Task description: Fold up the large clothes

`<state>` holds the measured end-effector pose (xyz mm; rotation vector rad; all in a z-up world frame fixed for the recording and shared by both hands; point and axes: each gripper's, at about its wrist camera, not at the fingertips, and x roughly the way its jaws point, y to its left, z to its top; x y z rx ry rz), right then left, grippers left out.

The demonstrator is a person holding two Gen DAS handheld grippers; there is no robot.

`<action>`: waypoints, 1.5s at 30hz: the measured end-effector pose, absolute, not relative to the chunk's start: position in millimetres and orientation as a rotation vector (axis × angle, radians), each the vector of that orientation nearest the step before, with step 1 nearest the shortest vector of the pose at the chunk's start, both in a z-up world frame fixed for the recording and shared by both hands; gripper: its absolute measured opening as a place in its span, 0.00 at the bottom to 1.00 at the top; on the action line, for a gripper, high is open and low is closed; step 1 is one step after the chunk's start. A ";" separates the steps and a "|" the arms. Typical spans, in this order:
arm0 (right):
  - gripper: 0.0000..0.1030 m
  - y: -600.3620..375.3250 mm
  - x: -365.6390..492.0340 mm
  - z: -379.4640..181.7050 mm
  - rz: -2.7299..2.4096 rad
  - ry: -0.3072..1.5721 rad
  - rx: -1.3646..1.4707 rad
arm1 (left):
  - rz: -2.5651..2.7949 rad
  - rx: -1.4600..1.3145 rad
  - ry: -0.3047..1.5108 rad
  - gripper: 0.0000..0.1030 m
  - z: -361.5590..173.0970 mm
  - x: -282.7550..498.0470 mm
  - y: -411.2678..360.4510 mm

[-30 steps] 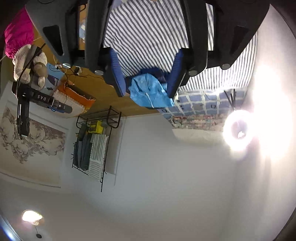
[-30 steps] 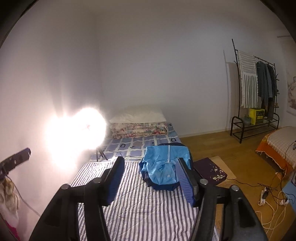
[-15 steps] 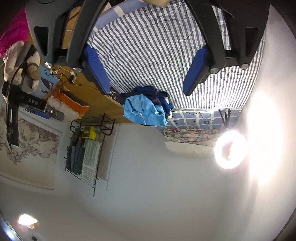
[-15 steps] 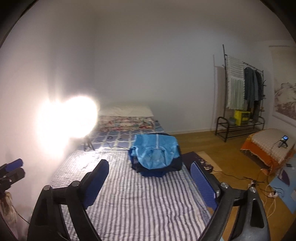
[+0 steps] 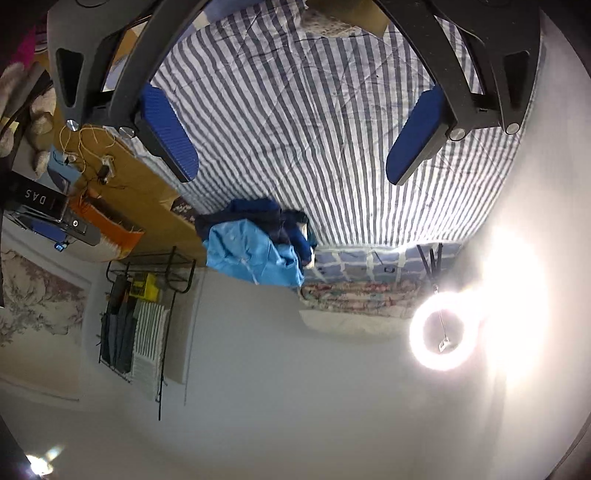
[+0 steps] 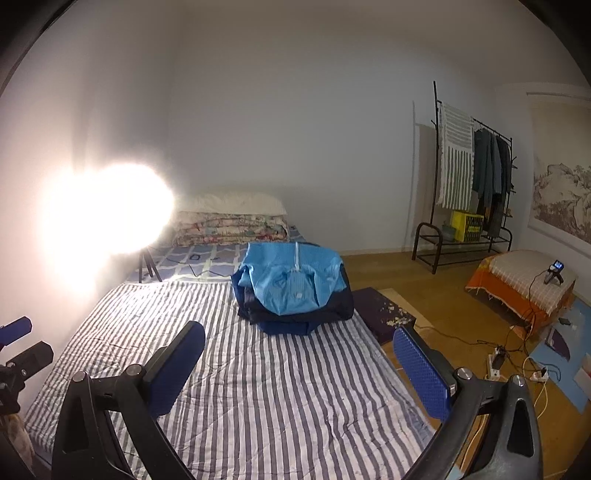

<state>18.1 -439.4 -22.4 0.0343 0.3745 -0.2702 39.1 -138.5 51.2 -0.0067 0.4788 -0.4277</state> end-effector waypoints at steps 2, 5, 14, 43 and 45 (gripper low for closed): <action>1.00 -440.7 24.1 -36.4 -0.275 0.378 0.044 | -0.434 0.010 0.502 1.00 43.9 44.5 -142.2; 1.00 -443.3 33.7 -60.5 -0.293 0.386 0.066 | -0.415 0.039 0.513 1.00 30.9 47.7 -146.8; 1.00 -441.4 56.2 -95.4 -0.283 0.465 0.061 | -0.371 0.078 0.548 1.00 1.9 56.7 -150.6; 1.00 -437.4 52.6 -103.1 -0.285 0.476 0.065 | -0.335 0.036 0.547 1.00 -0.1 55.6 -140.5; 1.00 -438.9 52.2 -102.4 -0.287 0.475 0.070 | -0.336 0.036 0.546 1.00 1.2 54.1 -141.7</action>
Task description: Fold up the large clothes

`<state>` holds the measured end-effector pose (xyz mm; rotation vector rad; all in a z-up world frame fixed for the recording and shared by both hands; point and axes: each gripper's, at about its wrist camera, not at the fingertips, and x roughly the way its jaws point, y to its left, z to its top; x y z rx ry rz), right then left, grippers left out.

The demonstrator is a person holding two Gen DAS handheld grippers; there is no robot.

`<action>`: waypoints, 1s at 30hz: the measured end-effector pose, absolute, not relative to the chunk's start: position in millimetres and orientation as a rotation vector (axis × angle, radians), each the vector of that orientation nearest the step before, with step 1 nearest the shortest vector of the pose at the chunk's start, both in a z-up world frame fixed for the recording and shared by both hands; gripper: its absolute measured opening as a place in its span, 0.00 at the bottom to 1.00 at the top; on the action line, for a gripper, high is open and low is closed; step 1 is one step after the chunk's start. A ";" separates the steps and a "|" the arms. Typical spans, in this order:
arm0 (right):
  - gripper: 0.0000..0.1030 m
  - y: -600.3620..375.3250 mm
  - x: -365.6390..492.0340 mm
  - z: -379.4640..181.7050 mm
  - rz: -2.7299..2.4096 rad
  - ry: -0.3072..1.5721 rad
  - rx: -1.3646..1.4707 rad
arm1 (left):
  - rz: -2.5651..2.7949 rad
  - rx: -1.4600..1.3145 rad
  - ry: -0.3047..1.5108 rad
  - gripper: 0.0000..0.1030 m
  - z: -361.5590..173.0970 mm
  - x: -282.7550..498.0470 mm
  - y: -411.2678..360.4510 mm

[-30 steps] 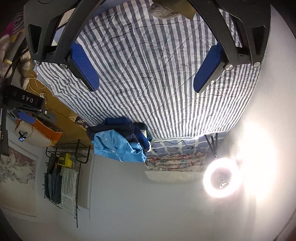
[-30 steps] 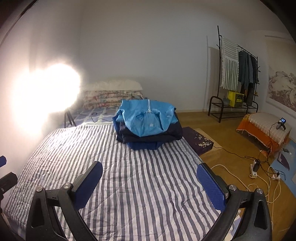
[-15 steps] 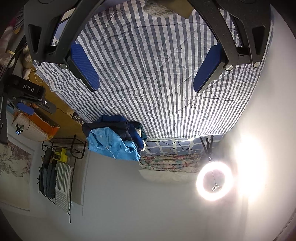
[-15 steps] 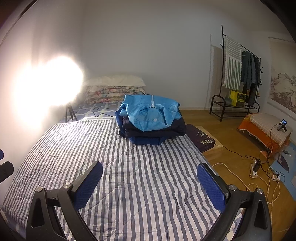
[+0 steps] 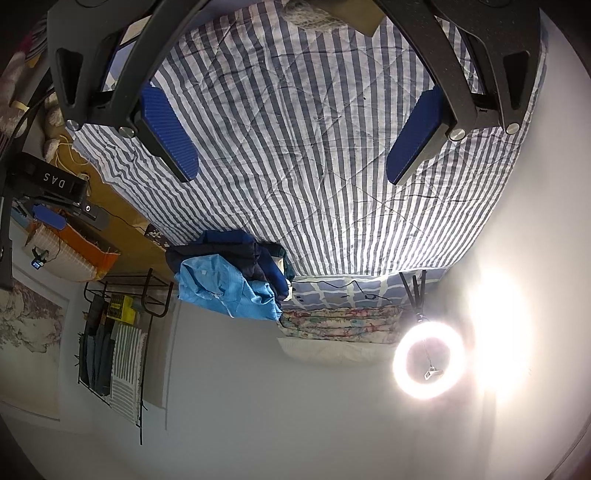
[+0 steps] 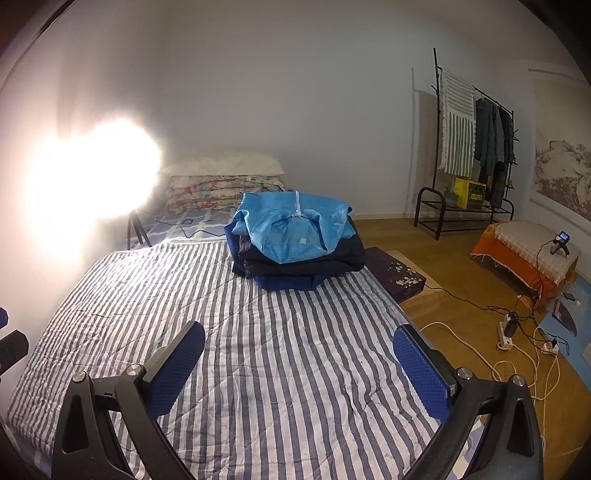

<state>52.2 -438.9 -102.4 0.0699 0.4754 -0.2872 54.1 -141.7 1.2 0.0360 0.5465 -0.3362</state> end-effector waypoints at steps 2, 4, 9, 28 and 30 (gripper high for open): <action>1.00 -439.7 51.8 -102.6 -0.289 0.477 0.074 | -0.337 0.036 0.546 1.00 2.0 53.6 -142.5; 1.00 -440.5 51.8 -103.1 -0.289 0.480 0.075 | -0.339 0.038 0.545 1.00 3.3 52.0 -144.1; 1.00 -441.3 50.7 -104.1 -0.290 0.486 0.085 | -0.338 0.038 0.544 1.00 3.9 51.4 -145.3; 1.00 -442.8 49.5 -105.8 -0.295 0.497 0.091 | -0.339 0.044 0.550 1.00 2.9 50.6 -146.9; 1.00 -442.4 49.3 -105.9 -0.293 0.499 0.091 | -0.337 0.045 0.549 1.00 2.9 50.8 -146.9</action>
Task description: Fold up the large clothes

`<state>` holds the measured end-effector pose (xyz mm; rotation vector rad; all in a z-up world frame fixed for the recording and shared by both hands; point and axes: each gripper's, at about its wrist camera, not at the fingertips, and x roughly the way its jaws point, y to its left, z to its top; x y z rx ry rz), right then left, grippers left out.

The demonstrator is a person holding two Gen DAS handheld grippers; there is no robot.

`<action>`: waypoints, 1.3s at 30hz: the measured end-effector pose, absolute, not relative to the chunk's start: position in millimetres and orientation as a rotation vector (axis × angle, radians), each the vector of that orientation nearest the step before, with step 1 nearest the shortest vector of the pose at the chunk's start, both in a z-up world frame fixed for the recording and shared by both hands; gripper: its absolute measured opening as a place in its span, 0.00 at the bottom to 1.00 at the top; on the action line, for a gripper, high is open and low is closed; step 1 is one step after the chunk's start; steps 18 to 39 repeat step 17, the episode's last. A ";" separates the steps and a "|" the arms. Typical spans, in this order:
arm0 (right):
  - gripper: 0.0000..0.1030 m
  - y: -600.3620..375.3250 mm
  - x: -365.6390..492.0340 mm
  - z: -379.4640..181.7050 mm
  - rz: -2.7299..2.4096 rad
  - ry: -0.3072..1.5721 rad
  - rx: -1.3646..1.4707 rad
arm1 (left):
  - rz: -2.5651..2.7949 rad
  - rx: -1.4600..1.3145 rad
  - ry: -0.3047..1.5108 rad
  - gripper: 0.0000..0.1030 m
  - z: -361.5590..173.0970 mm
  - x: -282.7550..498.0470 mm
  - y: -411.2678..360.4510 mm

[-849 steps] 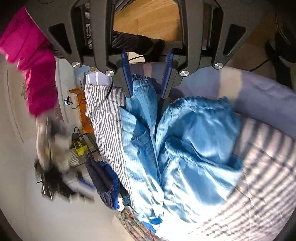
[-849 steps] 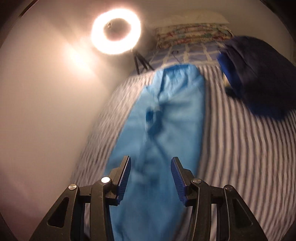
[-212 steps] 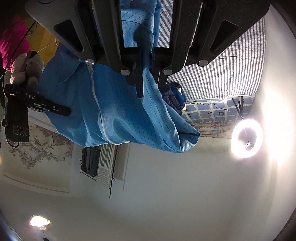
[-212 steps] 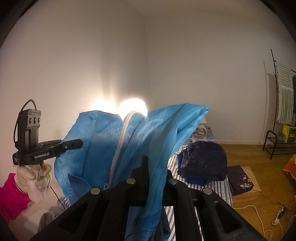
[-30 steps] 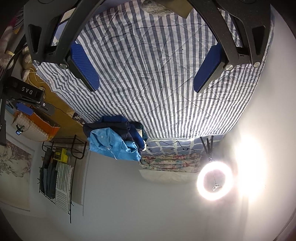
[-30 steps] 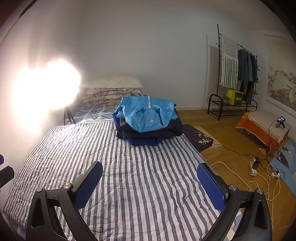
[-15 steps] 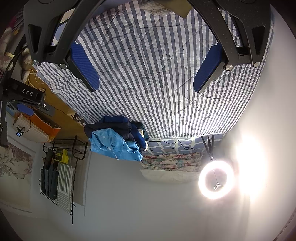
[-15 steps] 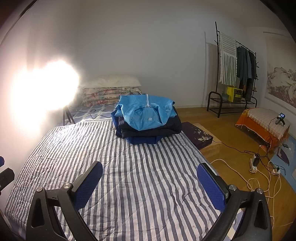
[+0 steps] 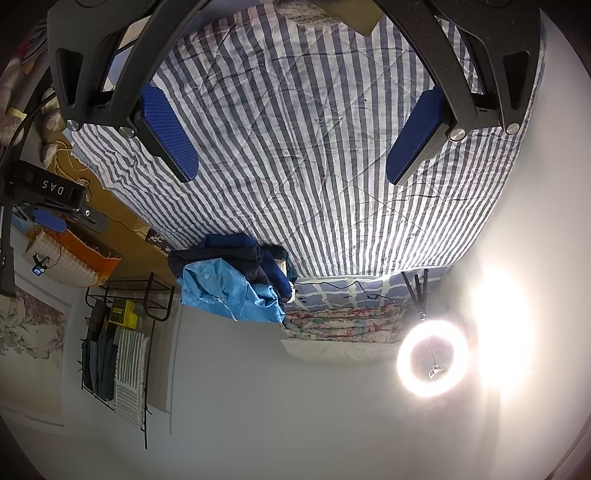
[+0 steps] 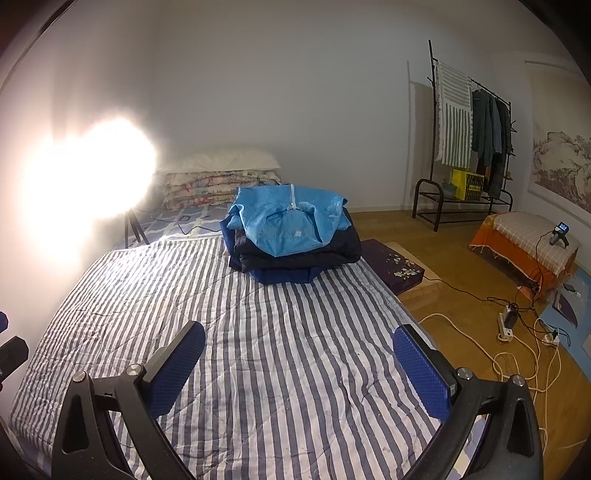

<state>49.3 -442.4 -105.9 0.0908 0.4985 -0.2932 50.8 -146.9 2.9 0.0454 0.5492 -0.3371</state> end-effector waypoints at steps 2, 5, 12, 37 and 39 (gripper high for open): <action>1.00 -442.3 49.7 -106.7 -0.292 0.500 0.090 | -0.336 0.046 0.549 1.00 1.3 51.9 -144.6; 1.00 -442.3 50.4 -107.5 -0.290 0.502 0.089 | -0.334 0.045 0.549 1.00 0.6 53.1 -141.7; 1.00 -441.2 50.7 -109.1 -0.292 0.508 0.090 | -0.338 0.044 0.536 1.00 -0.1 53.4 -137.1; 1.00 -441.1 50.7 -109.4 -0.291 0.506 0.089 | -0.333 0.063 0.518 1.00 0.3 51.9 -136.0; 1.00 -441.1 50.7 -109.4 -0.291 0.506 0.089 | -0.333 0.063 0.518 1.00 0.3 51.9 -136.0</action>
